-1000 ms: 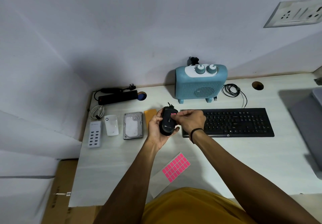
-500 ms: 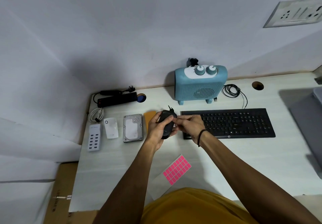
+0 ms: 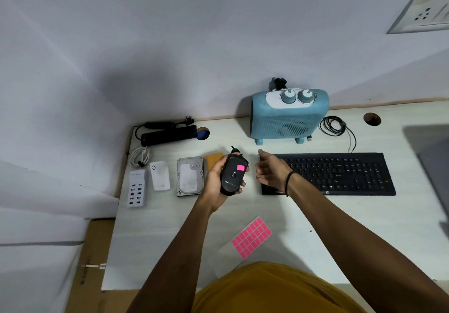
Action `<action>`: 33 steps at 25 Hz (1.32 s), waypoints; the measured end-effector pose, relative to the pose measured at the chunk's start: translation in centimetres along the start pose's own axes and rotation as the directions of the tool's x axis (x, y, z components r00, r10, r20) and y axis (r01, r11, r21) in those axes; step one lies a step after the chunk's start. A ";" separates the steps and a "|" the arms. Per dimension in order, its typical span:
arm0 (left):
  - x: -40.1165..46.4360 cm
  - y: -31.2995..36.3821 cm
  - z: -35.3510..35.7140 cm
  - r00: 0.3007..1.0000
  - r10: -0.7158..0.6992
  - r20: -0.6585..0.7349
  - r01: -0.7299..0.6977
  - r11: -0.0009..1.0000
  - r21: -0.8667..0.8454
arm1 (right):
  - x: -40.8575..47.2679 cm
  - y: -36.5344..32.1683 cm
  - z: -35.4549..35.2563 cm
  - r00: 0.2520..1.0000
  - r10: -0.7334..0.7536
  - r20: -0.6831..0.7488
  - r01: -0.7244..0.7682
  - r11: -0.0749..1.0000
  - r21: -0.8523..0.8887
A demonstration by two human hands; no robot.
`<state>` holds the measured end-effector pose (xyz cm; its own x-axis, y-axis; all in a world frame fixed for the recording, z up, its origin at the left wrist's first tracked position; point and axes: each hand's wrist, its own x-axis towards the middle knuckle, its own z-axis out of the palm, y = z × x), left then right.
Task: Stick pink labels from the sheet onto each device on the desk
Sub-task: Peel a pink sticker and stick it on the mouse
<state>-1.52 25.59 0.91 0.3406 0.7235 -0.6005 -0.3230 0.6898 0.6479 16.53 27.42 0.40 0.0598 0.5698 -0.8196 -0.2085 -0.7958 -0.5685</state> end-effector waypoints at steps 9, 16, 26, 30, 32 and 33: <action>1.6 -0.7 -1.3 0.998 0.055 0.026 -0.054 0.595 0.802 | 5.0 1.4 1.3 0.967 0.133 0.216 -0.135 0.991 -0.004; 5.3 -3.3 -2.6 0.962 0.088 -0.259 0.177 0.521 0.835 | 9.2 -1.1 1.9 0.999 -0.046 0.025 0.050 0.976 -0.212; 13.0 -5.3 0.0 0.851 0.294 -0.436 0.324 0.360 0.875 | 17.0 -2.7 4.0 0.977 -0.115 -0.177 0.021 0.887 -0.461; 14.1 -4.9 0.1 0.828 0.304 -0.472 0.363 0.350 0.863 | 16.8 -3.6 4.7 0.972 -0.148 -0.182 0.016 0.815 -0.579; 14.2 -4.8 0.0 0.828 0.293 -0.478 0.371 0.354 0.859 | 16.1 -3.8 4.7 0.965 -0.172 -0.198 0.015 0.789 -0.615; 14.2 -4.8 0.0 0.830 0.287 -0.479 0.372 0.356 0.858 | 15.9 -3.8 4.4 0.962 -0.182 -0.205 0.016 0.785 -0.619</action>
<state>4.83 32.57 -10.70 -0.2325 0.8110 -0.5369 0.7688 0.4914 0.4093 13.96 40.45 -10.15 0.2958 0.6504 -0.6997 0.4416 -0.7426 -0.5036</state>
